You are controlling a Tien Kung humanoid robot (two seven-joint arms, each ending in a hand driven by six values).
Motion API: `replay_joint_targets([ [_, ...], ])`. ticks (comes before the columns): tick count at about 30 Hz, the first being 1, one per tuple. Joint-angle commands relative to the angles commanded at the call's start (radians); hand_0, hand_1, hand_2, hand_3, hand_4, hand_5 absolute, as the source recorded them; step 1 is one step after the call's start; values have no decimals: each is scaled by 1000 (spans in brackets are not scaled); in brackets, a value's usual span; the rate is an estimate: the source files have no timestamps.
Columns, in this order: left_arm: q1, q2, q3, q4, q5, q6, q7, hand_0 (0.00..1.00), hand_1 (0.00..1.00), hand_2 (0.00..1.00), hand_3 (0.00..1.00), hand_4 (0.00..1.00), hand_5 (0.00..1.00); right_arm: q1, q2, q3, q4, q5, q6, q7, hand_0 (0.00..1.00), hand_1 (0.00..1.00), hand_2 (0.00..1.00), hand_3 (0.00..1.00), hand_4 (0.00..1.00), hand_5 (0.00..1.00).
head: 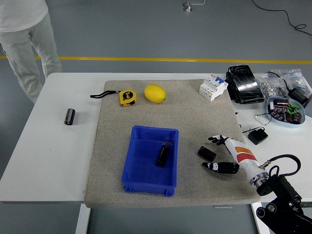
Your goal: Pick up the battery,place it into the box
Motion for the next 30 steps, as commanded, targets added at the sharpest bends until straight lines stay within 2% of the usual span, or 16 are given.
replay_joint_targets([
  [1,0,0,0,0,1,0,0,737,674,697,629,674,641,0,0,-1,-3,2,-2,1,633,608,644,720,998,298],
  [2,-1,-1,0,0,3,0,1,737,675,700,629,674,640,-1,1,-2,-6,5,-4,1,470,474,492,565,973,257],
  [7,-1,-2,-3,-1,7,0,3,737,675,700,629,674,640,2,4,-9,-14,18,-11,9,470,474,492,565,973,257],
  [8,-2,-2,-3,-1,8,0,3,737,675,698,628,674,641,3,5,-9,-14,21,-13,11,350,371,411,446,845,181],
  [13,-6,-2,-1,-1,6,-1,2,737,675,698,628,674,641,8,6,-11,-22,38,-8,16,350,371,411,446,845,181],
  [14,-6,-3,1,-1,3,0,1,737,676,702,629,675,641,9,5,-13,-23,44,-7,17,307,354,394,420,815,173],
  [30,-9,-4,7,-1,-4,-1,-1,737,677,703,630,675,640,20,7,-19,-24,62,7,19,300,348,390,414,812,164],
])
